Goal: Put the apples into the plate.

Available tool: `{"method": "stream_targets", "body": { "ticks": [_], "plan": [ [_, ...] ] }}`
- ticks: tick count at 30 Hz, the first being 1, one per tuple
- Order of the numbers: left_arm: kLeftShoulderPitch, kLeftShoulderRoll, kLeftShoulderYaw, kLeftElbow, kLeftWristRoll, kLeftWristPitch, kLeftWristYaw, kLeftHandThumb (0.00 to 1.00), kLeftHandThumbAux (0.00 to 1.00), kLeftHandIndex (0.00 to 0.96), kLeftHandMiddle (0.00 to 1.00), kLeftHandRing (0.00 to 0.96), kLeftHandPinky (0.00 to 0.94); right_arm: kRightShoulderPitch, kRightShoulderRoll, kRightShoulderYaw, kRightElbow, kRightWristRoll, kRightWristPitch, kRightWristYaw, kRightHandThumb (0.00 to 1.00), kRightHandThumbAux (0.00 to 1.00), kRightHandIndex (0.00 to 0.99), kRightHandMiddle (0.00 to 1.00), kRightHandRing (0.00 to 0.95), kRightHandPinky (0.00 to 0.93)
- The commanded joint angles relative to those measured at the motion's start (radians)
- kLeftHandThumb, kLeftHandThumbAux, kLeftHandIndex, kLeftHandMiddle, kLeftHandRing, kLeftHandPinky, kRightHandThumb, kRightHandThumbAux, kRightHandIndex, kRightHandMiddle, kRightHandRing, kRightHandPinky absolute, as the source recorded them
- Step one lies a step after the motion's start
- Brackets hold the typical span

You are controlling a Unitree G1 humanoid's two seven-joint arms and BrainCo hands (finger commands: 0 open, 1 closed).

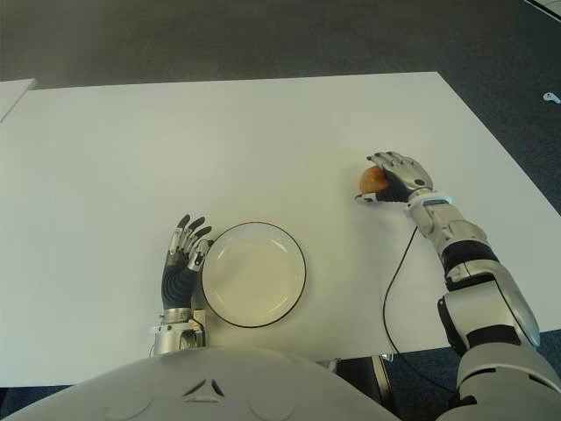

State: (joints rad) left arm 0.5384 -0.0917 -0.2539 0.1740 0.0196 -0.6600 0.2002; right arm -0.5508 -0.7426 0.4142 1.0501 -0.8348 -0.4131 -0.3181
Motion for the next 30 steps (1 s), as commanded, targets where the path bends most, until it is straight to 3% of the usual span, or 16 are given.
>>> {"method": "stream_targets", "body": {
  "ticks": [1,13,25,30],
  "plan": [
    [0.006,-0.034,0.016,0.071,0.001,0.063,0.002,0.161,0.543,0.081,0.183,0.242,0.293,0.004,0.023,0.043,0.067,-0.016,-0.005,-0.033,0.254,0.405,0.000,0.000,0.000,0.028],
    [0.012,-0.039,0.017,0.064,0.012,0.068,0.006,0.152,0.535,0.074,0.175,0.238,0.304,-0.028,0.024,0.119,0.123,-0.031,-0.041,-0.089,0.270,0.392,0.000,0.000,0.000,0.028],
    [0.017,-0.045,0.012,0.058,0.012,0.062,0.006,0.161,0.559,0.078,0.172,0.230,0.278,-0.045,0.021,0.160,0.133,-0.031,-0.051,-0.103,0.283,0.413,0.003,0.000,0.000,0.037],
    [0.021,-0.045,0.009,0.053,0.014,0.068,0.006,0.158,0.556,0.076,0.171,0.234,0.308,-0.047,0.016,0.164,0.124,-0.024,-0.057,-0.099,0.306,0.438,0.021,0.004,0.004,0.072]
  ]
}}
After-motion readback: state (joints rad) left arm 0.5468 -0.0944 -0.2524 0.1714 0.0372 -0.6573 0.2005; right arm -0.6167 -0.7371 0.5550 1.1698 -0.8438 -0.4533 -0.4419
